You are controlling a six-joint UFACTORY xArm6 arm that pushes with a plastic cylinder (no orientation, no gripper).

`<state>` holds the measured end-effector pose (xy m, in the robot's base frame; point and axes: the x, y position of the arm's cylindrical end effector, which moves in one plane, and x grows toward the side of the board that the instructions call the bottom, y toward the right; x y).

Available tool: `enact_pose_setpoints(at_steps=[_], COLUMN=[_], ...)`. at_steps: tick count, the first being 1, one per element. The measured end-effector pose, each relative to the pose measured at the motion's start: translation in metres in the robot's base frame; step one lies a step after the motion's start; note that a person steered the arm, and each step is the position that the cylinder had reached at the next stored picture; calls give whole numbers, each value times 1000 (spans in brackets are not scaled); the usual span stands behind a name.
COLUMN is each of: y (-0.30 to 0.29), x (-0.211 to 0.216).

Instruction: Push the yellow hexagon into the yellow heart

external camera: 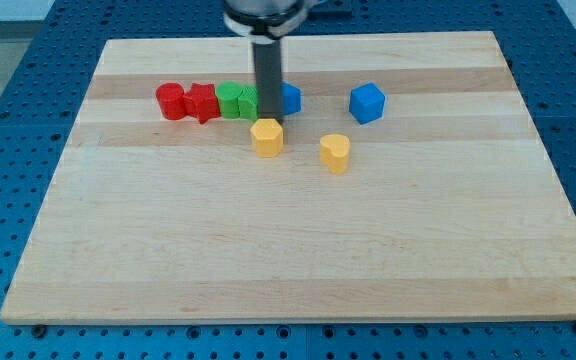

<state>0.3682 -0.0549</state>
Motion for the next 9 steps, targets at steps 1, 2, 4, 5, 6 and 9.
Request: enact_pose_setpoints(at_steps=[1, 2, 4, 5, 6, 9], y=[-50, -60, 15, -8, -16, 61], x=[1, 18, 45, 35, 13, 37])
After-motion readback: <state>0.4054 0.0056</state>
